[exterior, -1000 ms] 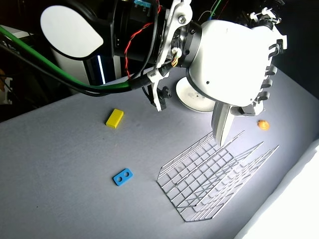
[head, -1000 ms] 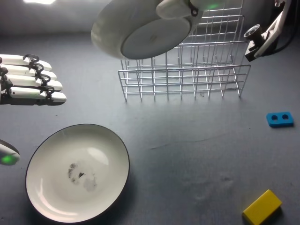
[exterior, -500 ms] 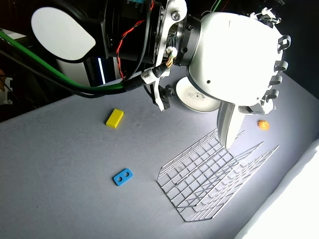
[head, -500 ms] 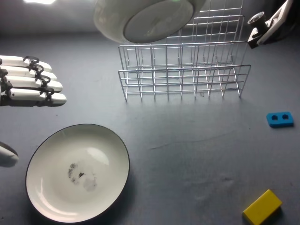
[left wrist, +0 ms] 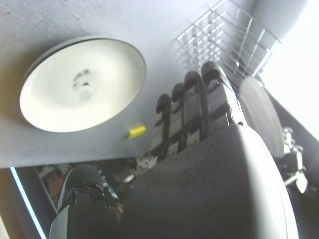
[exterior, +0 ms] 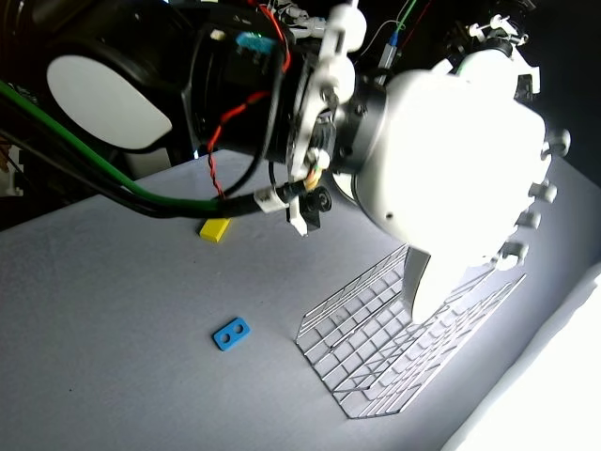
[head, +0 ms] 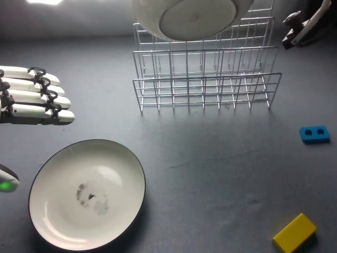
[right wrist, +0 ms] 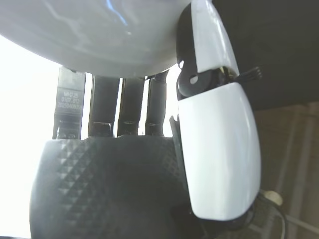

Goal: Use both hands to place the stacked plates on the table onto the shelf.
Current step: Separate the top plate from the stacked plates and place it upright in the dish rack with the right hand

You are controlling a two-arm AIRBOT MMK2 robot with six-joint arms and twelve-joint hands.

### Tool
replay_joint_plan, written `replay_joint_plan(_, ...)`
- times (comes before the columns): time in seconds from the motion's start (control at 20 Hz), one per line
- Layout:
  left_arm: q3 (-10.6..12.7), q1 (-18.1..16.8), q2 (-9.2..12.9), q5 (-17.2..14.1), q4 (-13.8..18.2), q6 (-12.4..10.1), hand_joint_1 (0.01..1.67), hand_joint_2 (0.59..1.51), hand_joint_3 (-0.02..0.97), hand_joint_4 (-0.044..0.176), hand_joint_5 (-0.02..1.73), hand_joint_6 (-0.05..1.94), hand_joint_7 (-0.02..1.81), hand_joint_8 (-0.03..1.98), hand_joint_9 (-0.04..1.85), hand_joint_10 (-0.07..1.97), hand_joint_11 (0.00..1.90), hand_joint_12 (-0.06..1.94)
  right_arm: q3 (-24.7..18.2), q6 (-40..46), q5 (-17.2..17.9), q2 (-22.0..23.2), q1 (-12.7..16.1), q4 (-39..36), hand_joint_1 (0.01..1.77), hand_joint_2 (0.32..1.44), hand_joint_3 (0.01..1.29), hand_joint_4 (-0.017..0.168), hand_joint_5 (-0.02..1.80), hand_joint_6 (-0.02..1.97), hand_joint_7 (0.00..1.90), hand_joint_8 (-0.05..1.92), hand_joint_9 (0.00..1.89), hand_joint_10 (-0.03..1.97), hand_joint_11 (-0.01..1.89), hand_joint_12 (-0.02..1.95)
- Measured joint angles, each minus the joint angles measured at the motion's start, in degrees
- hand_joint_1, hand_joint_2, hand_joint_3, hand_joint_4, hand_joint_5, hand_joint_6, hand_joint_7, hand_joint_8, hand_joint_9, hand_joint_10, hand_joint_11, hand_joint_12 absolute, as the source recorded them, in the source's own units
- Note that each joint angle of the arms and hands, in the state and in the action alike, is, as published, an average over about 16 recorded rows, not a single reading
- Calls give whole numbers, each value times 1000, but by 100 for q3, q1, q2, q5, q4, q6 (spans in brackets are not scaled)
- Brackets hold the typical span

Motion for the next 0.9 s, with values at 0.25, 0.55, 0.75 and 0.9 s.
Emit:
replay_joint_plan(0.25, 0, 0, 0, -25, -2, 0, 22, 1099, 11, 2, 133, 6, 112, -1, 102, 11, 20, 170, 246, 81, -262, -125, -30, 181, 1214, 1037, 10, 4, 897, 1017, 1056, 874, 1222, 21, 799, 982)
replay_joint_plan(0.55, 0, -1, 0, -54, -1, 0, 22, 1099, 11, 2, 127, 5, 106, -1, 97, 11, 24, 146, 563, 170, -486, -294, -135, 326, 1214, 1045, 10, 8, 896, 1018, 1049, 883, 1217, 21, 802, 977)
replay_joint_plan(0.75, 0, -6, 0, -71, 5, 1, 22, 1098, 11, 2, 125, 6, 107, -1, 96, 11, 27, 139, 806, 198, -562, -425, -269, 422, 1214, 1050, 10, 8, 894, 1018, 1044, 893, 1215, 21, 802, 986)
replay_joint_plan(0.9, 0, -9, 0, -86, 12, 2, 22, 1098, 11, 2, 125, 5, 110, -1, 97, 11, 25, 136, 1008, 211, -598, -525, -393, 473, 1214, 1051, 10, 8, 894, 1018, 1039, 899, 1215, 21, 799, 990)
